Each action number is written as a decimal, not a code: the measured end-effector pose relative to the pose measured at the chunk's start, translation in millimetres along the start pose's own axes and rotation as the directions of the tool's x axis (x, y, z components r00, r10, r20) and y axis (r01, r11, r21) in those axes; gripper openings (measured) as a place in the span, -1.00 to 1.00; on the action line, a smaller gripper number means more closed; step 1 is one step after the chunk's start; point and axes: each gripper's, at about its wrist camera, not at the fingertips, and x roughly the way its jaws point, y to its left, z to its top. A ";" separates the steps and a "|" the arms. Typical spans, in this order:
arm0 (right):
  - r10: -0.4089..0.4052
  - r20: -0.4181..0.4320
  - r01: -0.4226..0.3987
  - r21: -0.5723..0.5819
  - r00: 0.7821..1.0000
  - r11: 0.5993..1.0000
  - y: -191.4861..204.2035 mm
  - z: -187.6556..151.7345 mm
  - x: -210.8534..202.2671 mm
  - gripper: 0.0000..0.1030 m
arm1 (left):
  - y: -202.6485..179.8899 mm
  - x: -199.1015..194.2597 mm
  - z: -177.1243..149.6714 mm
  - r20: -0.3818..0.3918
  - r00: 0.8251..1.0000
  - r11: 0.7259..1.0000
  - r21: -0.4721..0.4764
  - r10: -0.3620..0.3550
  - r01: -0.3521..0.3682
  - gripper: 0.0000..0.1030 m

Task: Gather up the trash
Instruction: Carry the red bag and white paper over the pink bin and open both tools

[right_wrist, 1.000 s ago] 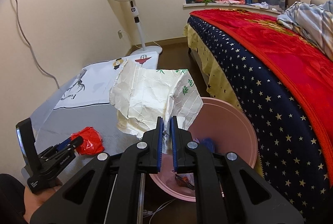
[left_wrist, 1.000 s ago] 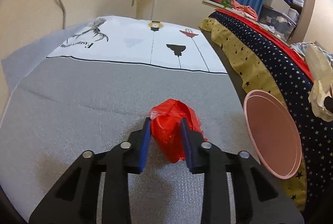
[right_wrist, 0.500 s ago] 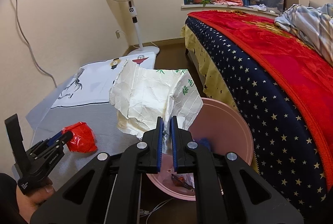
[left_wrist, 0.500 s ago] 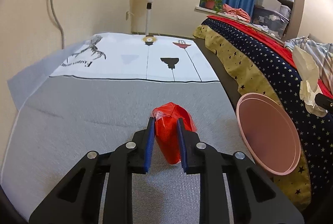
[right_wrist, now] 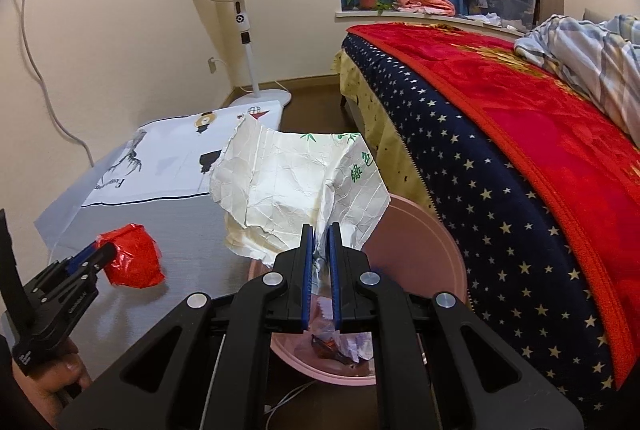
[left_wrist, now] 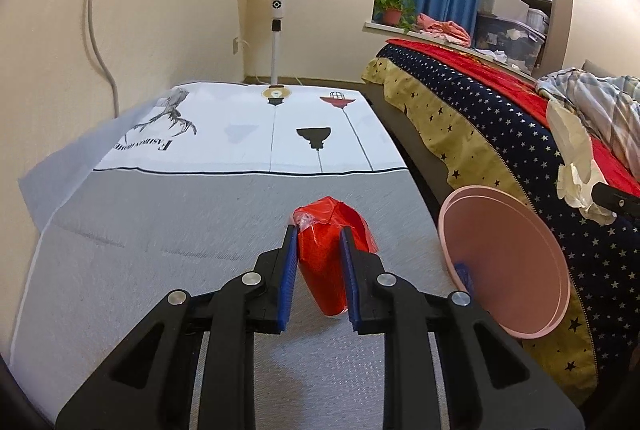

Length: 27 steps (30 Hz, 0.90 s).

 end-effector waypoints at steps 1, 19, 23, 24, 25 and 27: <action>-0.006 0.000 0.006 0.000 1.000 1.000 -1.2 0.5 0.0 -0.84 | -1.6 -0.7 0.7 0.003 1.000 1.000 0.001 -0.004 0.004 -0.60; -0.144 -0.002 0.144 -0.015 0.990 0.990 -18.7 2.7 5.5 -0.84 | -64.8 0.6 14.2 0.048 0.988 0.987 0.062 -0.149 0.146 -0.60; -0.170 -0.004 0.170 -0.018 0.985 0.985 -22.3 3.3 7.1 -0.84 | -82.5 5.9 13.8 0.043 0.983 0.981 0.079 -0.180 0.176 -0.60; -0.175 -0.005 0.175 -0.018 0.985 0.984 -23.8 3.4 7.7 -0.84 | -85.7 7.0 13.5 0.041 0.982 0.980 0.082 -0.185 0.181 -0.60; -0.182 -0.006 0.181 -0.017 0.983 0.983 -25.3 3.4 8.3 -0.84 | -90.8 9.0 13.2 0.038 0.980 0.978 0.086 -0.193 0.189 -0.60; -0.190 -0.009 0.190 -0.015 0.982 0.982 -28.0 3.7 9.4 -0.84 | -98.0 11.8 12.8 0.034 0.979 0.976 0.091 -0.203 0.199 -0.60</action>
